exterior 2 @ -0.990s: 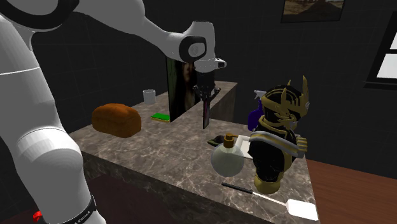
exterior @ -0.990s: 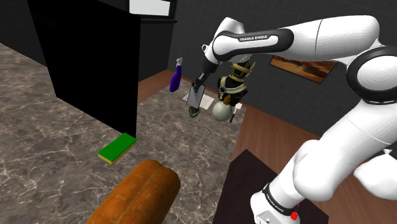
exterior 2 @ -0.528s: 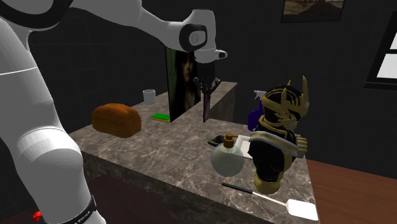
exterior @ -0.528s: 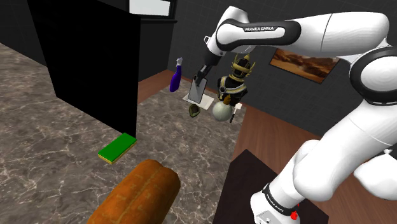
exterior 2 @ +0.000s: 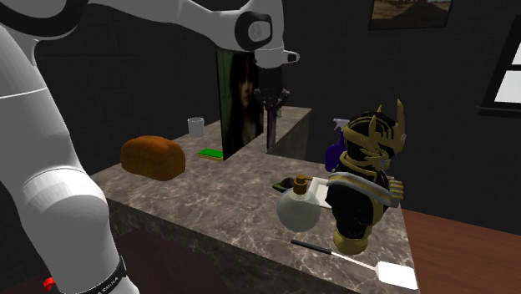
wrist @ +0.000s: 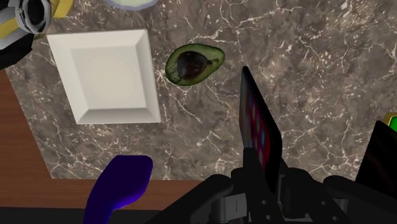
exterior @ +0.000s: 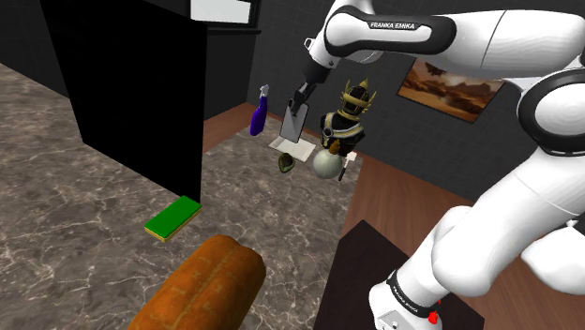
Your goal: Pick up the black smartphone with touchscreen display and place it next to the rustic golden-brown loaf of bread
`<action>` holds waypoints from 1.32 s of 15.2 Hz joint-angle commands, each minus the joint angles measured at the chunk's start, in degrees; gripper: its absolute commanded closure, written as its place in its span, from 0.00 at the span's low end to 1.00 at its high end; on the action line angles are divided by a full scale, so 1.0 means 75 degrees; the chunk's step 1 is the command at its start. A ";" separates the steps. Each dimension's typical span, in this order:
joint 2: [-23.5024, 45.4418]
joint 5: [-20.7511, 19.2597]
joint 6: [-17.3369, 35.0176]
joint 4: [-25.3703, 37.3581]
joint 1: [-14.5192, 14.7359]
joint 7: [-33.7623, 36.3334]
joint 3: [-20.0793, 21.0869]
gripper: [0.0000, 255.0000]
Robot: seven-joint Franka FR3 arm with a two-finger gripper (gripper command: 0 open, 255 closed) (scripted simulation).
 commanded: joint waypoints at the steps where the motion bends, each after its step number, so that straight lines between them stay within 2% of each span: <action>1: -0.0035 -0.0014 -0.0204 0.0167 0.0000 0.0022 0.0002 1.00; 10: 0.0003 -0.0033 -0.1040 0.1043 -0.0003 0.0087 -0.0002 1.00; 20: -0.1980 -0.0274 -0.0845 -0.1030 0.0542 0.1680 0.0995 1.00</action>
